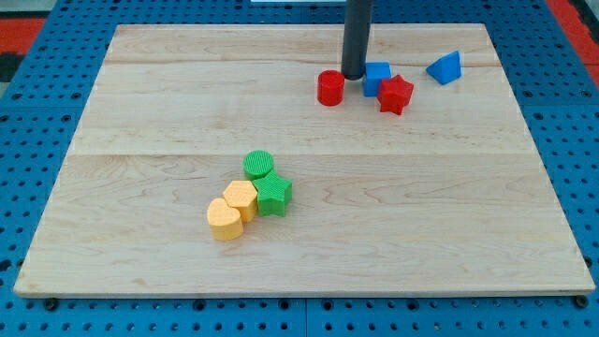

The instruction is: Push blue cube along red star to the down and right

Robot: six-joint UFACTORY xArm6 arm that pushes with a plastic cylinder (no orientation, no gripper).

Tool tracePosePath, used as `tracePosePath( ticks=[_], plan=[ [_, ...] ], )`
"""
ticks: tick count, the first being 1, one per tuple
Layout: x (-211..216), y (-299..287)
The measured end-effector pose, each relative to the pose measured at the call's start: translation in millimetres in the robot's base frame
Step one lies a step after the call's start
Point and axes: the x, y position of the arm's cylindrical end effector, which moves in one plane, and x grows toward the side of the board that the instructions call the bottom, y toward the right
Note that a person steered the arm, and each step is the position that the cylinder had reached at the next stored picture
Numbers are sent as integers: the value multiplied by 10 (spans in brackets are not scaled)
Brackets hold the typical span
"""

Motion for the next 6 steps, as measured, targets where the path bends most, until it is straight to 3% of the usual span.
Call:
tracePosePath(
  ticks=[2,6],
  plan=[
    [-273,125],
    [396,282]
  ],
)
